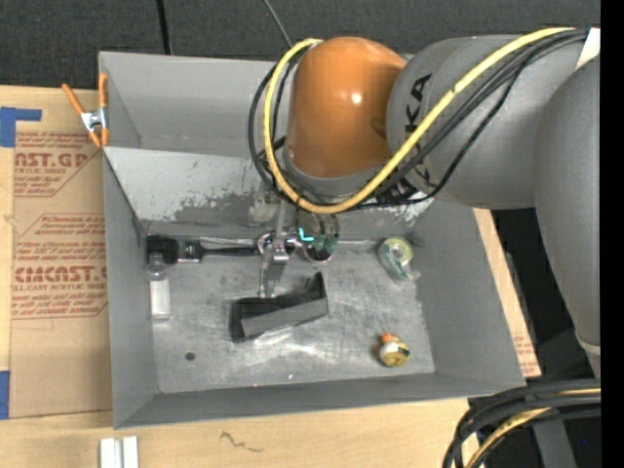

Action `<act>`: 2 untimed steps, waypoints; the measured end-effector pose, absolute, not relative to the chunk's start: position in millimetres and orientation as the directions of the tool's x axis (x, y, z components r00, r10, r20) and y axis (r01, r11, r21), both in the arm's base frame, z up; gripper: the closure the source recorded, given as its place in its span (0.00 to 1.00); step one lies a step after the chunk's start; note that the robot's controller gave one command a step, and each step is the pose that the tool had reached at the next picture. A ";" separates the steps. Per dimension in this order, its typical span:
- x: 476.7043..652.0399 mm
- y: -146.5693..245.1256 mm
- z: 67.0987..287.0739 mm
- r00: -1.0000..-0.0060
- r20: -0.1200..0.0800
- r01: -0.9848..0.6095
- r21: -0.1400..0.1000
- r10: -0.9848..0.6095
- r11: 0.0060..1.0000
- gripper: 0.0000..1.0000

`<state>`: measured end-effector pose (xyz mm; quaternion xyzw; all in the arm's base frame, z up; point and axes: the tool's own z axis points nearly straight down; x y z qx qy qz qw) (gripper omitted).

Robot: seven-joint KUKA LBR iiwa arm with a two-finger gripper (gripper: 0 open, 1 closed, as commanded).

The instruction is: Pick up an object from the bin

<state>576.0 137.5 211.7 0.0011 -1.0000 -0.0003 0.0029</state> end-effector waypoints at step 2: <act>566.3 146.2 167.6 -1.000 -0.008 0.007 0.002 0.007 1.000 0.00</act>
Offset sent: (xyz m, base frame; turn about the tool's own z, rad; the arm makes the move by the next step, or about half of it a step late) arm -0.0334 0.0244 -0.1318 0.0227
